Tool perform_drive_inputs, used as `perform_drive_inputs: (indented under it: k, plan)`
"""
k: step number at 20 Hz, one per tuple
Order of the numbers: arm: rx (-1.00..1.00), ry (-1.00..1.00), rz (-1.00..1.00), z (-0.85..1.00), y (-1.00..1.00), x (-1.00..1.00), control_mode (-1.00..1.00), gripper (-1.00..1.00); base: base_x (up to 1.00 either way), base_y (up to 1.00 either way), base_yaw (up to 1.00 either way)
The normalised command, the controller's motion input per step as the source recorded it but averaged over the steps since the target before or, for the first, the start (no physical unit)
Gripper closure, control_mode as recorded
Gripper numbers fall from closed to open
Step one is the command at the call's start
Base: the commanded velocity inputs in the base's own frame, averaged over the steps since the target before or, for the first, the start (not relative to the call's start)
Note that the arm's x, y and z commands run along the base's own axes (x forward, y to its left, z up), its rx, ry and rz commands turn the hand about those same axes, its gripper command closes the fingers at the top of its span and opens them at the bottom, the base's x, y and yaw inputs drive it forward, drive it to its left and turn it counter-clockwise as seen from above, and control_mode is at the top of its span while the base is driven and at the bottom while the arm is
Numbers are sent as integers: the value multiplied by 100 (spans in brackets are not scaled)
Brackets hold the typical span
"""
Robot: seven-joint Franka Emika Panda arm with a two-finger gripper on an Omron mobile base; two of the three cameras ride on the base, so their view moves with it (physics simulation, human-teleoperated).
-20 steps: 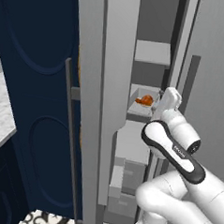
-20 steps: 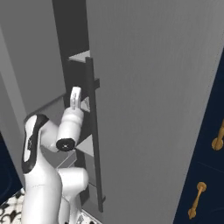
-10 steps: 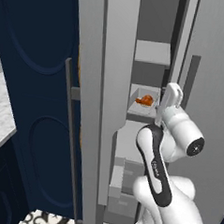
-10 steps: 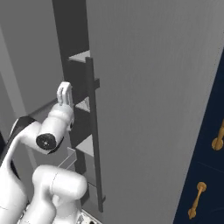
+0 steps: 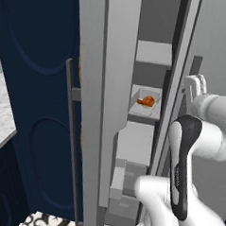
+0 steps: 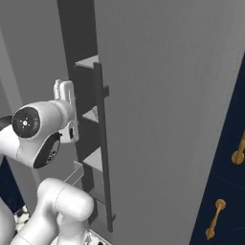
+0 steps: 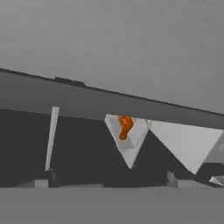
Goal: Take the meat container that has the chicken drumstick and place it on the second highest rack of the freezer. Then take the vegetable container that has the garlic and lime and place it on the highest rack of the freezer.
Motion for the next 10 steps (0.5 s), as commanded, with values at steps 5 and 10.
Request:
perform_drive_inputs:
  k: [5, 10]
  plan:
    - [-26, 51, 26, -28, 32, -3, -100, -100, 0, 0, 0]
    - [-20, 8, 9, -93, 37, -41, -100, -100, 0, 0, 0]
